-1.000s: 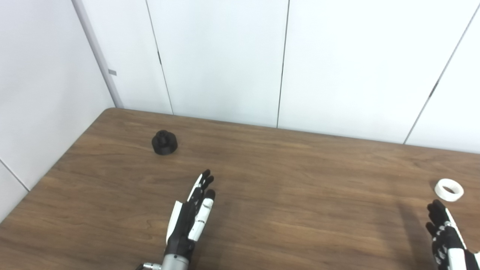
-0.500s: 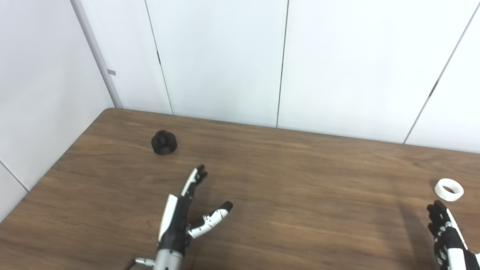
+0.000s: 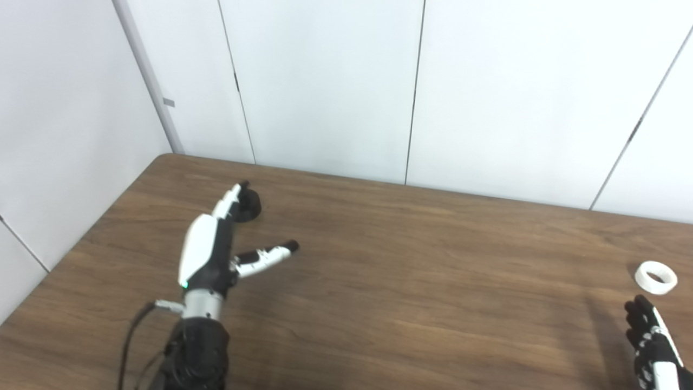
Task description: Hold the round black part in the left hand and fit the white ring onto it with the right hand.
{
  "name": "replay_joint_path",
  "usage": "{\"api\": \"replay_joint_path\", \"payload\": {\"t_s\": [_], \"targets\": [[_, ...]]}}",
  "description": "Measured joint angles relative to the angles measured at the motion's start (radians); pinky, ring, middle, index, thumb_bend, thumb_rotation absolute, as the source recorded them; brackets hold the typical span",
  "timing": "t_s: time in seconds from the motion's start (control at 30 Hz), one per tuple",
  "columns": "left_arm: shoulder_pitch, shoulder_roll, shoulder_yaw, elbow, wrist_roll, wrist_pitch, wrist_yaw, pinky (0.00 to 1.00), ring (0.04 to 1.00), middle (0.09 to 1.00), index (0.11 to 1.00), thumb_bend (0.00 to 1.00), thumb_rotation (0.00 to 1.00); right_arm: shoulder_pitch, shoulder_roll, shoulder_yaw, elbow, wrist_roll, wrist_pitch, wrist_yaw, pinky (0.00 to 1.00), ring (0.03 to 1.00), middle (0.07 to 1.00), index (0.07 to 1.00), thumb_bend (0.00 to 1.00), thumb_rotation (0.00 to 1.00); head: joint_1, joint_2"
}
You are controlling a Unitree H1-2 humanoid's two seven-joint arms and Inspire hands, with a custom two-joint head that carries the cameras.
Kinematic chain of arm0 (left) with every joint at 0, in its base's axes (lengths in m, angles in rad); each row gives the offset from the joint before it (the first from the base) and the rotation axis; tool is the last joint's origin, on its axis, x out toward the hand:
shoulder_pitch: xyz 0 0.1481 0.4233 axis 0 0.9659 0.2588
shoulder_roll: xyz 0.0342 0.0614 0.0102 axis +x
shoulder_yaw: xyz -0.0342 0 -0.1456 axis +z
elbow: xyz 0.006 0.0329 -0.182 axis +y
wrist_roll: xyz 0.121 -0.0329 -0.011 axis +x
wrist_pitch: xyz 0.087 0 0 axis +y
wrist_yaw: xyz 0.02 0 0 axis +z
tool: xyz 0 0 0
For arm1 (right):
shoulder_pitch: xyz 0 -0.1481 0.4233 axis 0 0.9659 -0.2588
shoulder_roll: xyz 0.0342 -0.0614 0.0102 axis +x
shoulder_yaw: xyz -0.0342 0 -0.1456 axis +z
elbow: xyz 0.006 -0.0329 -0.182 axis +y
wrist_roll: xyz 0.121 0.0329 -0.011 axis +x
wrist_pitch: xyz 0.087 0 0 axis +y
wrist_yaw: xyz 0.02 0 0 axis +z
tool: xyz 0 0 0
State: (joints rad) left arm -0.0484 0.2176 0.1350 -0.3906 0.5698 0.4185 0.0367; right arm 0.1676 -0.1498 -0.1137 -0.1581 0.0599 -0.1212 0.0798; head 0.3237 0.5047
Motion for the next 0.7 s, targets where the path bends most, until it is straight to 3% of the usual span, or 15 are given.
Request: {"api": "replay_joint_path", "payload": {"t_s": [0.2, 0.7], "targets": [[-0.048, 0.081, 0.035, 0.118, 0.003, 0.019, 0.001, 0.93, 0.992, 0.966, 0.924, 0.95, 0.28, -0.001, -0.007, 0.002, 0.01, 0.036, -0.013, 0.021, 1.0, 1.0, 0.985, 0.989, 0.43, 1.0, 0.0, 0.002], [-0.21, 0.174, 0.049, 0.424, -0.025, 0.023, 0.04, 1.0, 1.0, 0.95, 0.887, 0.93, 0.32, -0.004, -0.008, 0.003, 0.021, 0.045, -0.051, 0.035, 1.0, 0.99, 0.979, 0.985, 0.43, 1.0, -0.008, 0.008]]}}
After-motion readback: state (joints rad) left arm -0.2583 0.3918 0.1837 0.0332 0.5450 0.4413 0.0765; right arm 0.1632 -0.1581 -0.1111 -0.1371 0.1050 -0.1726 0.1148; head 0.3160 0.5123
